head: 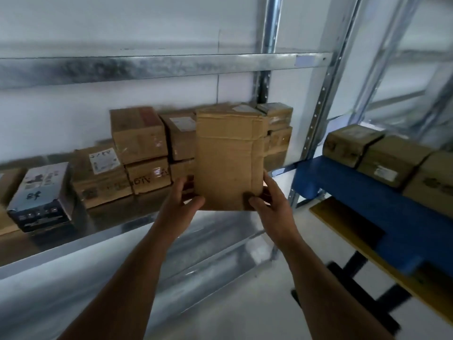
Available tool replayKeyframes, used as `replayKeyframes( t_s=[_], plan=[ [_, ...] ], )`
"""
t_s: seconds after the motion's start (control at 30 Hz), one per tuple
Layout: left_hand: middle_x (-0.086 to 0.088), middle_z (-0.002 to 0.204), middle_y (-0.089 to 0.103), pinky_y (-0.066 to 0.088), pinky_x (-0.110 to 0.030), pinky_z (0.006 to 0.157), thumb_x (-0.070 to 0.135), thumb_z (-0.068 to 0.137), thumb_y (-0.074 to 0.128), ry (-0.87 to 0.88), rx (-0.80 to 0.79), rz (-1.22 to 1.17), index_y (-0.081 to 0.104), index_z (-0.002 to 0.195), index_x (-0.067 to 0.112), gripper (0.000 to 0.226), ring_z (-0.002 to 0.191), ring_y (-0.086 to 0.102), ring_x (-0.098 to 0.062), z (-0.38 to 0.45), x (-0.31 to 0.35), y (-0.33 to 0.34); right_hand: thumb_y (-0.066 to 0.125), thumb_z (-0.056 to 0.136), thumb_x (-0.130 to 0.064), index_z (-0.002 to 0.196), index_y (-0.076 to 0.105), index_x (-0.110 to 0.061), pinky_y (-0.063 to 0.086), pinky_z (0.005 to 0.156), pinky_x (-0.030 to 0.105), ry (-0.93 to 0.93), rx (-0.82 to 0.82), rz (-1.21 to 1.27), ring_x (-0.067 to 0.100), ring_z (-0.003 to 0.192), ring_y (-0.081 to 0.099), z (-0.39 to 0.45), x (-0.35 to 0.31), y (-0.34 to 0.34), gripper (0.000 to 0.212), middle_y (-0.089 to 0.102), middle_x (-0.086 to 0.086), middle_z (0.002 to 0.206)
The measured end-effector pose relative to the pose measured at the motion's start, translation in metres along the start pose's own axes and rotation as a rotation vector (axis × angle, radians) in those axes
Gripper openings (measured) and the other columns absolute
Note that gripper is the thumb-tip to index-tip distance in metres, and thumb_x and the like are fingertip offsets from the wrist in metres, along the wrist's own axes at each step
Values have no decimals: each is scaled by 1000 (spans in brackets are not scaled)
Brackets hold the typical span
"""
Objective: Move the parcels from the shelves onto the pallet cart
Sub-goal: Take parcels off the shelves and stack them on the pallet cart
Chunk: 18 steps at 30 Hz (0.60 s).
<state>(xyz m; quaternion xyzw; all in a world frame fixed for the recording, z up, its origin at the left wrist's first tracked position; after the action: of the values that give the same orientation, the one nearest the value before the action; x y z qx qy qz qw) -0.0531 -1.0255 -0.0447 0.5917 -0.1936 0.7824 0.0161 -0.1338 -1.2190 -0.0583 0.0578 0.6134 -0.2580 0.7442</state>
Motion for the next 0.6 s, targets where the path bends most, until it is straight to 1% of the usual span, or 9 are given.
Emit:
replayKeyframes(
  t_s=[0.07, 0.13, 0.23, 0.3, 0.37, 0.4, 0.47, 0.53, 0.6],
  plan=[
    [9, 113, 57, 43, -23, 73, 22, 85, 61, 9, -48, 6, 45, 123, 29, 42, 99, 54, -2, 8, 2, 25, 55, 94, -24, 142, 28, -44, 47, 97, 35, 46, 44, 9, 13, 115, 53, -3, 7, -24, 59, 48, -2, 135],
    [17, 107, 57, 40, -18, 68, 27, 82, 62, 13, -102, -5, 46, 117, 36, 40, 95, 54, 5, 16, 4, 48, 56, 93, -20, 143, 29, -43, 45, 101, 44, 76, 88, 14, 17, 117, 53, -4, 12, -45, 61, 48, 2, 134],
    [24, 104, 56, 41, -7, 60, 25, 85, 62, 36, -186, -20, 48, 109, 43, 34, 89, 53, 18, 32, 8, 81, 56, 92, -15, 144, 29, -39, 47, 99, 46, 74, 168, -13, 14, 114, 54, -2, 20, -74, 63, 49, -1, 128],
    [26, 99, 57, 43, -4, 55, 27, 85, 62, 34, -242, -30, 49, 101, 46, 29, 86, 51, 23, 46, 10, 103, 55, 93, -14, 141, 29, -46, 48, 98, 45, 88, 206, -8, 13, 113, 54, 3, 27, -90, 63, 50, -12, 122],
    [29, 91, 60, 42, -6, 56, 33, 84, 62, 19, -281, -38, 48, 96, 49, 24, 84, 53, 23, 62, 11, 125, 54, 93, -15, 132, 28, -56, 47, 97, 41, 113, 252, -14, 10, 111, 54, 11, 36, -105, 63, 49, -18, 119],
    [34, 90, 60, 41, -7, 56, 36, 84, 61, 17, -307, -36, 48, 95, 51, 23, 83, 53, 23, 70, 12, 136, 54, 93, -15, 132, 28, -57, 47, 96, 39, 127, 280, -24, 8, 110, 54, 15, 41, -112, 63, 50, -17, 120],
    [44, 86, 56, 42, -6, 52, 37, 85, 60, 20, -368, -18, 47, 91, 63, 30, 81, 53, 24, 88, 13, 158, 55, 93, -14, 140, 29, -48, 48, 96, 38, 156, 341, -43, 9, 110, 54, 27, 53, -126, 63, 51, -8, 124],
    [43, 80, 56, 42, -7, 51, 40, 85, 59, 6, -404, -9, 41, 82, 74, 39, 78, 53, 23, 107, 10, 179, 55, 93, -15, 145, 29, -38, 48, 97, 43, 186, 394, -62, 12, 111, 54, 40, 65, -139, 63, 51, -3, 126],
    [43, 76, 51, 37, -11, 56, 42, 86, 58, 4, -430, 8, 38, 77, 77, 41, 74, 51, 23, 130, 7, 202, 55, 93, -18, 147, 26, -36, 48, 97, 45, 227, 445, -82, 17, 114, 53, 55, 79, -151, 64, 50, -2, 127]
  ],
)
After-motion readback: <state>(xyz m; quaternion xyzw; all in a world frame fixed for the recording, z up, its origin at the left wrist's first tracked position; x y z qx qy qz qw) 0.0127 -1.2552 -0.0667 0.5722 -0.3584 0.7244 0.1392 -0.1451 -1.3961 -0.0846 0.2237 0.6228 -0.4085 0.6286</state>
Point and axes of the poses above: each hand's wrist, its own z-axis towards the middle knuckle, its own y-axis out of the palm, x = y × z, the point moved 5 cm from there along z, towards the middle knuckle
